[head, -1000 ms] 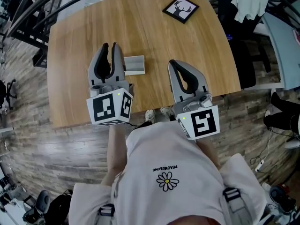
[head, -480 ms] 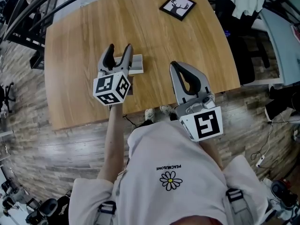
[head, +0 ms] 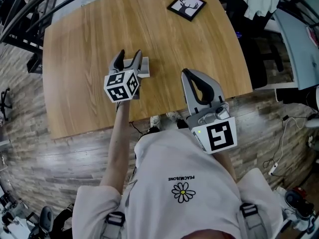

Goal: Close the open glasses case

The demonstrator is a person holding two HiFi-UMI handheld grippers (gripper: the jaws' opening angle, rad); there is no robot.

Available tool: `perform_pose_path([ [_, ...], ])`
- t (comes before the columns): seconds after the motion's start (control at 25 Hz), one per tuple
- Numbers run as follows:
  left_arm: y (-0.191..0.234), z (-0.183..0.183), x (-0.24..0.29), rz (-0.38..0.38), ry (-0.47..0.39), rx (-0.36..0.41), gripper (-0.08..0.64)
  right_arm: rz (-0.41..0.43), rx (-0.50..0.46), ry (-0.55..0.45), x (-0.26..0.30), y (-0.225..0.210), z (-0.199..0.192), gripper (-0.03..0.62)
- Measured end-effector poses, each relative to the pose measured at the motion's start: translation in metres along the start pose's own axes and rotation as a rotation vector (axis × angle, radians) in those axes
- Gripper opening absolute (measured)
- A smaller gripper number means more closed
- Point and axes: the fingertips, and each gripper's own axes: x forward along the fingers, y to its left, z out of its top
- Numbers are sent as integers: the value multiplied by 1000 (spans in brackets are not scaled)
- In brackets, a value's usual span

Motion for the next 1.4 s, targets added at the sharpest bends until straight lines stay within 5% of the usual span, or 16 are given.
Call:
perform_pose_path([
  [0.64,9,-57,25,-3,168,-29,272,-23,27,39,1,-2,-2,8],
  [1.4,7,-69,19,-5,214,14,272,21,3,38,11,10,-2,8],
])
